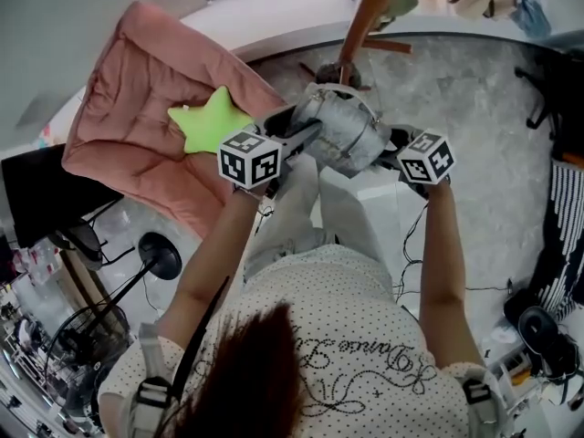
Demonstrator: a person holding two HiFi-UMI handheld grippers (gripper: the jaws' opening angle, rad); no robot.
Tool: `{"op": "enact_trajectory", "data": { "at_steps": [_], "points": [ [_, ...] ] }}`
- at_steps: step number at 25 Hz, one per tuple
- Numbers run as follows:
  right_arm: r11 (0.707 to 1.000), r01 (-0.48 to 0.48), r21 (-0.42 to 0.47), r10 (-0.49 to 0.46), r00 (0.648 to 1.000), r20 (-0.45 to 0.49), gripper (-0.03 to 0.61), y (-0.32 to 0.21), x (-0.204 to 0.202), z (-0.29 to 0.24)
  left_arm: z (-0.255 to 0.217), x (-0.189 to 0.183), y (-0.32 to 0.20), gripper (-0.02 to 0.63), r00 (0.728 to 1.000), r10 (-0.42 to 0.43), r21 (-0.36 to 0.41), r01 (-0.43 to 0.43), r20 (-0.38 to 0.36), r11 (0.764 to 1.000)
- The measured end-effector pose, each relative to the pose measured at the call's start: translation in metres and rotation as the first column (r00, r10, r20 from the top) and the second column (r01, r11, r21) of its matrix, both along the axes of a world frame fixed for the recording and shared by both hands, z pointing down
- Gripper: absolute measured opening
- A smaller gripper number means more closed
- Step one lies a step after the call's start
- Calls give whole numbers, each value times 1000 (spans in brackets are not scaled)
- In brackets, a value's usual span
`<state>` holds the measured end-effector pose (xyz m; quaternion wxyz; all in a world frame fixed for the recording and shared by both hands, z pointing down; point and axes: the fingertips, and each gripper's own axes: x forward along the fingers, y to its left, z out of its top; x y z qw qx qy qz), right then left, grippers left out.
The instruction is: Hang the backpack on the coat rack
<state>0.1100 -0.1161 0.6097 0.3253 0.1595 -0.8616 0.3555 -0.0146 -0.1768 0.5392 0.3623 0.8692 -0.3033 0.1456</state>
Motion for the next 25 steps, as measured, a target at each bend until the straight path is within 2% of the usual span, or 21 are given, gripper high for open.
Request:
{"op": "enact_trajectory", "data": {
  "at_steps": [7, 14, 25],
  "points": [
    [1000, 0, -30, 0, 1000, 7, 255, -9, -5, 12, 17, -7, -10, 249, 1000, -18, -38, 18, -12, 999],
    [998, 12, -65, -14, 999, -29, 255, -14, -4, 33, 38, -6, -13, 249, 1000, -13, -85, 13, -5, 996],
    [994, -37, -105, 35, 999, -22, 255, -24, 4, 47, 49, 1, -27, 249, 1000, -25, -107, 24, -7, 994]
  ]
}}
